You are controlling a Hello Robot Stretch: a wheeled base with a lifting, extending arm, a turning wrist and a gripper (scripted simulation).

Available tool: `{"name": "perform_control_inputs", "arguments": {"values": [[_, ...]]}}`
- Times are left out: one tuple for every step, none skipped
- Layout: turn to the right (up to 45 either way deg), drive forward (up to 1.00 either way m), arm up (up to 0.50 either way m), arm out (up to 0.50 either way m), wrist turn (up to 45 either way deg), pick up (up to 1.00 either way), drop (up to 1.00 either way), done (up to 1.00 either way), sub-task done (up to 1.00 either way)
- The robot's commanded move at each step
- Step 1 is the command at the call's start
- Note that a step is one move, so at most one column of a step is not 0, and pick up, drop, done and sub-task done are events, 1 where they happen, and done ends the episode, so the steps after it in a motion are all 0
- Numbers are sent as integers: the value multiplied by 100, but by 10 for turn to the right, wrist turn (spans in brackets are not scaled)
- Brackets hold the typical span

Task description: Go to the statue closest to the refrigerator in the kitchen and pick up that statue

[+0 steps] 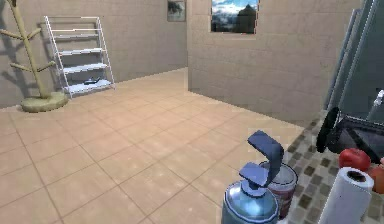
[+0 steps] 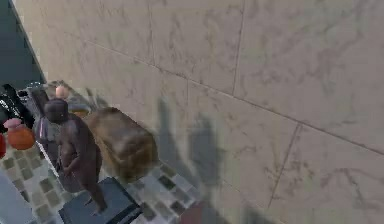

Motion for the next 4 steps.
{"name": "perform_control_inputs", "arguments": {"values": [[-210,0,0,0,0,0,0,0,0],[0,0,50,0,0,0,0,0,0],[0,0,38,0,0,0,0,0,0],[0,0,0,0,450,0,0,0,0]]}}
